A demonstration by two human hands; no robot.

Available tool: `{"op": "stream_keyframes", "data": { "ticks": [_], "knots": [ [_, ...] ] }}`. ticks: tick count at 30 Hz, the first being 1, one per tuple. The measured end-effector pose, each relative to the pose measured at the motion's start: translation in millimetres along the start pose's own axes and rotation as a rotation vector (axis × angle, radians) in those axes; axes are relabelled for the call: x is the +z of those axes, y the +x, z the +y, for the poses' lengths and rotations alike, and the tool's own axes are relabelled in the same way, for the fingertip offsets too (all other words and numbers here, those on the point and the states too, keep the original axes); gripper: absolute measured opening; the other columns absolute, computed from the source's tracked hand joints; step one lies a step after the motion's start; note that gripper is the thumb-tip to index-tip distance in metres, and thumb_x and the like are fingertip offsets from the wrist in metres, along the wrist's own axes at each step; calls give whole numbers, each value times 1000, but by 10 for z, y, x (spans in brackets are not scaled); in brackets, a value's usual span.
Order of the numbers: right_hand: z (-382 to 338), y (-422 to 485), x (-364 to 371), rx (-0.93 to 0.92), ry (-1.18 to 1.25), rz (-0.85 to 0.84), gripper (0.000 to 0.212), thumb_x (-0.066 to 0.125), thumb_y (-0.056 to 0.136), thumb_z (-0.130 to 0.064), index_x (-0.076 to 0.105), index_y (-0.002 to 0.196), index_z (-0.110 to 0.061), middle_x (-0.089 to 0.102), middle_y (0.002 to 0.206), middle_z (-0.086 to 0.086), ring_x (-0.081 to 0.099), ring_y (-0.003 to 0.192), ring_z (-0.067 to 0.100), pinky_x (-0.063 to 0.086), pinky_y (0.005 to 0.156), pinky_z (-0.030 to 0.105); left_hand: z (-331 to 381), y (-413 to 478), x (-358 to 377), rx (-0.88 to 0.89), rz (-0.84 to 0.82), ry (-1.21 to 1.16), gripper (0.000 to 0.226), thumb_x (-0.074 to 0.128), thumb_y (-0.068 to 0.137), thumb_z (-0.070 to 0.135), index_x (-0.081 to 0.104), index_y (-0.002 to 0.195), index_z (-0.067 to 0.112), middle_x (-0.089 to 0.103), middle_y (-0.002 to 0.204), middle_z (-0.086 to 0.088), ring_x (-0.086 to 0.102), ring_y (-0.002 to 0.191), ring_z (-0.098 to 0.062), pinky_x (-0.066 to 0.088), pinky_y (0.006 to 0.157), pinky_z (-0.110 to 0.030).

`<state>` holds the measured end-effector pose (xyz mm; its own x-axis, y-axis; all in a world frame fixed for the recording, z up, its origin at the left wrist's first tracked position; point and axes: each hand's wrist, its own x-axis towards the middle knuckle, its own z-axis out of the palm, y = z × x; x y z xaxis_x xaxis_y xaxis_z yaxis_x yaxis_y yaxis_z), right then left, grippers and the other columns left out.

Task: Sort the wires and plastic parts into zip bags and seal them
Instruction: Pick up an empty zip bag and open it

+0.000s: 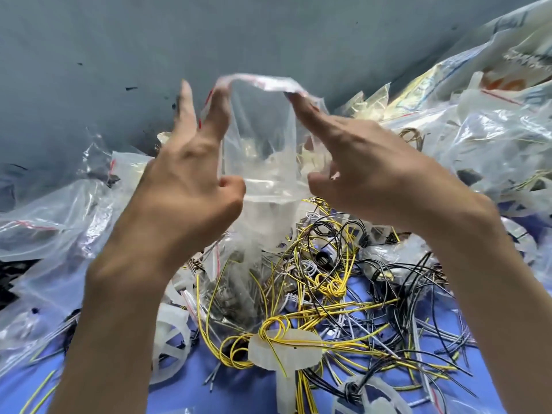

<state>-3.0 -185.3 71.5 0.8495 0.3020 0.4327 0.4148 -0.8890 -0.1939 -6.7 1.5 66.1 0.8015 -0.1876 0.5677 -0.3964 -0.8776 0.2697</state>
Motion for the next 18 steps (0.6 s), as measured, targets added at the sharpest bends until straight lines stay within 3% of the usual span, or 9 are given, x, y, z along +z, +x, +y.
{"op": "stream_keyframes", "data": {
  "ticks": [1, 3, 5, 8, 10, 12, 15, 16, 18],
  "knots": [
    [17, -7, -16, 26, 2, -24, 87, 52, 83, -26, -7, 141, -53, 55, 102, 3, 54, 78, 30, 48, 73, 39, -36, 4, -10, -33, -67, 47, 88, 48, 79, 19, -1, 142, 55, 30, 154, -3, 53, 118, -28, 34, 81, -23],
    [11, -6, -32, 52, 40, -42, 87, 52, 80, -25, -3, 139, -57, 58, 90, -2, 53, 66, 24, 47, 62, 35, -65, 11, -37, -82, -152, 37, 85, 45, 79, 27, -7, 136, 62, 67, 111, -8, 62, 95, -34, 42, 80, -35],
    [-20, 9, -7, 35, 99, -75, 89, 51, 79, -18, -2, 141, -55, 64, 99, 0, 58, 70, 24, 52, 68, 37, -94, 16, -2, -119, -235, -74, 86, 47, 85, 23, -13, 130, 66, 72, 75, 1, 70, 81, -21, 51, 84, -40],
    [-17, 27, 50, 6, 139, -133, 92, 50, 81, -11, -9, 138, -53, 66, 106, -1, 65, 75, 20, 55, 74, 40, -92, 48, 134, -195, -377, -470, 90, 42, 92, 10, -20, 132, 60, 67, 61, 0, 72, 67, -12, 58, 72, -37],
    [9, 28, 98, 1, 143, -179, 90, 48, 84, -9, -10, 138, -52, 66, 105, 3, 67, 71, 19, 56, 69, 40, -87, 74, 275, -225, -404, -710, 91, 38, 95, 1, -23, 138, 53, 67, 67, 3, 73, 69, -17, 59, 62, -29],
    [31, 37, 149, -17, 117, -223, 89, 46, 86, -9, -11, 143, -47, 63, 113, 5, 65, 73, 19, 55, 63, 38, -96, 82, 420, -231, -400, -847, 90, 34, 97, -2, -27, 138, 50, 70, 88, 5, 73, 77, -14, 57, 61, -25],
    [82, 70, 223, -45, 86, -272, 92, 44, 85, -6, -16, 144, -43, 55, 131, 0, 59, 71, 12, 51, 59, 30, -121, 75, 528, -213, -394, -844, 92, 34, 95, 1, -32, 133, 52, 53, 134, -3, 71, 87, -13, 58, 81, -45],
    [100, 79, 248, -52, 86, -286, 93, 44, 86, -6, -18, 143, -43, 53, 134, 0, 57, 71, 11, 50, 60, 30, -134, 67, 540, -192, -392, -814, 93, 35, 93, 3, -33, 132, 53, 43, 144, -1, 70, 89, -10, 54, 88, -47],
    [114, 93, 290, -74, 95, -295, 93, 44, 88, -6, -22, 142, -43, 48, 140, 1, 55, 73, 11, 49, 62, 27, -151, 67, 557, -135, -361, -794, 94, 35, 93, 1, -35, 132, 50, 27, 151, 7, 62, 110, -10, 52, 92, -34]
  ]
}}
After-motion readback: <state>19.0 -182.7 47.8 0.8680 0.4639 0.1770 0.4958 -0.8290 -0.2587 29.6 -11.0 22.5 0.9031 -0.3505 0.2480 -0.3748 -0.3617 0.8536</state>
